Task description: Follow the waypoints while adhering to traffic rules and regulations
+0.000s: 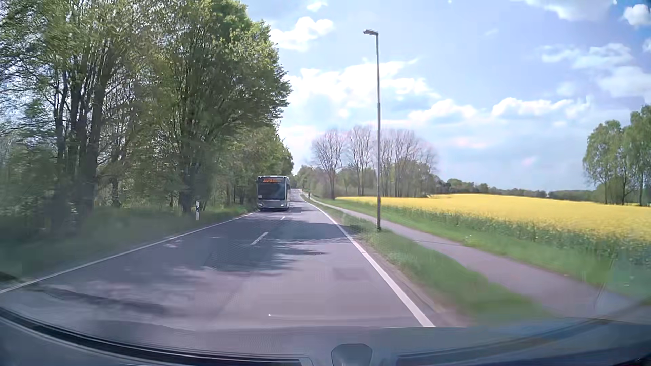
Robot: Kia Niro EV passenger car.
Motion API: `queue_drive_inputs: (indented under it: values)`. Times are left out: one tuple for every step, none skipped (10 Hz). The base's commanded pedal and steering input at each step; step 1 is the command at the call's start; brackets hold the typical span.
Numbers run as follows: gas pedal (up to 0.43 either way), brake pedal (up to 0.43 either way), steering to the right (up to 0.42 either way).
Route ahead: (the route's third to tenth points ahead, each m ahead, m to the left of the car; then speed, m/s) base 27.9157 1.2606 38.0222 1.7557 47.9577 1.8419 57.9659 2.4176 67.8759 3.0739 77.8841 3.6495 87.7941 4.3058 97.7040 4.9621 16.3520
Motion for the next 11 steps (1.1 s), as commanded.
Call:
queue_drive_inputs:
  values:
    - [0.059, 0.000, -0.008]
    - [0.059, 0.000, -0.009]
    - [0.059, 0.000, -0.009]
    - [0.059, 0.000, -0.010]
    - [0.059, 0.000, -0.010]
    - [0.059, 0.000, -0.011]
    - [0.059, 0.000, -0.011]
    - [0.059, 0.000, -0.011]
    - [0.059, 0.000, -0.011]
    - [0.059, 0.000, -0.011]
    - [0.059, 0.000, -0.011]
